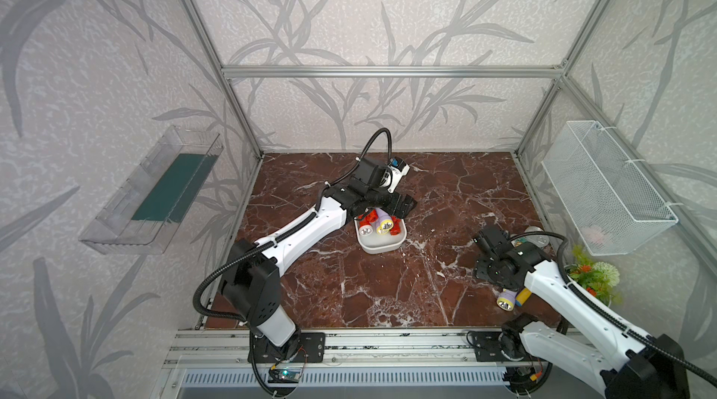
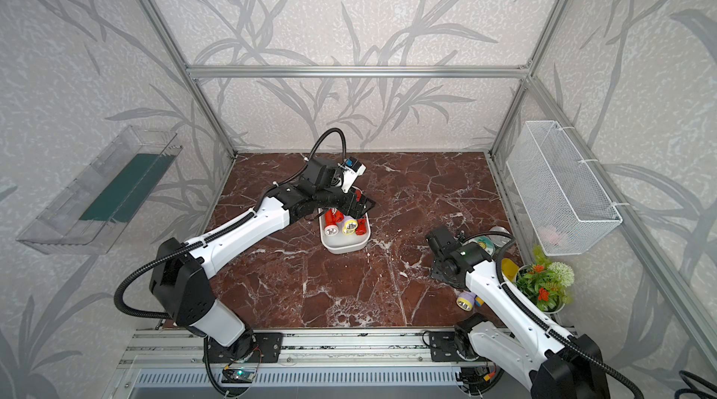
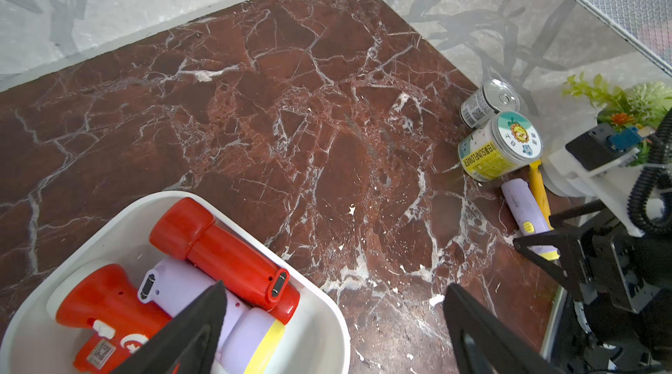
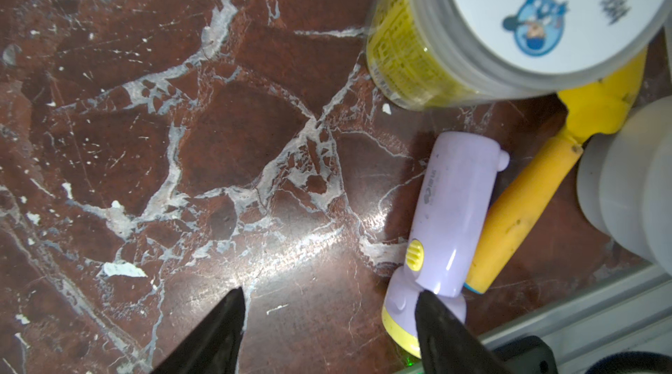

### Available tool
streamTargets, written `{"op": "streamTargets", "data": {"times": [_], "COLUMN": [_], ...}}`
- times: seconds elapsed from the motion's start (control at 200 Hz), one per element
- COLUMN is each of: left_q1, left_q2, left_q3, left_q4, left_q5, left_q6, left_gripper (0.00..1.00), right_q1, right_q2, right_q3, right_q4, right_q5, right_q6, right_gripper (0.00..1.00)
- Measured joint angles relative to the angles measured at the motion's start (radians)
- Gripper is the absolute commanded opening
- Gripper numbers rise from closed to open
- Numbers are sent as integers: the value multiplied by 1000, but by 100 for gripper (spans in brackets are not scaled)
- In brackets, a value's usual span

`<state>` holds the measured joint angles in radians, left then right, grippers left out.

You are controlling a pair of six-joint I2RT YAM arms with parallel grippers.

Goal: Put the flashlights into the storage boxes
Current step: Pick up the flashlight from the center of the board.

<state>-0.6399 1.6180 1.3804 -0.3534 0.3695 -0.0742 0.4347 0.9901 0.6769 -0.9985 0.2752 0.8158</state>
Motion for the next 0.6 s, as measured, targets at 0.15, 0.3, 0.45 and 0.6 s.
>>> {"op": "streamTargets", "data": {"times": [0.15, 0.3, 0.45, 0.6], "left_q1": [-10, -46, -66, -66], "left_q2": [-11, -54, -100, -145], "left_q3": [-29, -129, -221, -288], "left_q4": [-19, 5, 45, 94], "left_q5": [29, 29, 28, 23], "left_q6": [3, -1, -8, -20], "left_gripper": [95, 95, 95, 96], "right_q1": [0, 0, -8, -46], "right_q2": [39, 71, 67, 53], "right_q3": [27, 80, 90, 75], "right_q4": [-58, -135, -178, -168], "right_q5": [-4, 14, 19, 8], "right_q6": [13, 48, 78, 90], "right_gripper": [76, 76, 76, 76]}}
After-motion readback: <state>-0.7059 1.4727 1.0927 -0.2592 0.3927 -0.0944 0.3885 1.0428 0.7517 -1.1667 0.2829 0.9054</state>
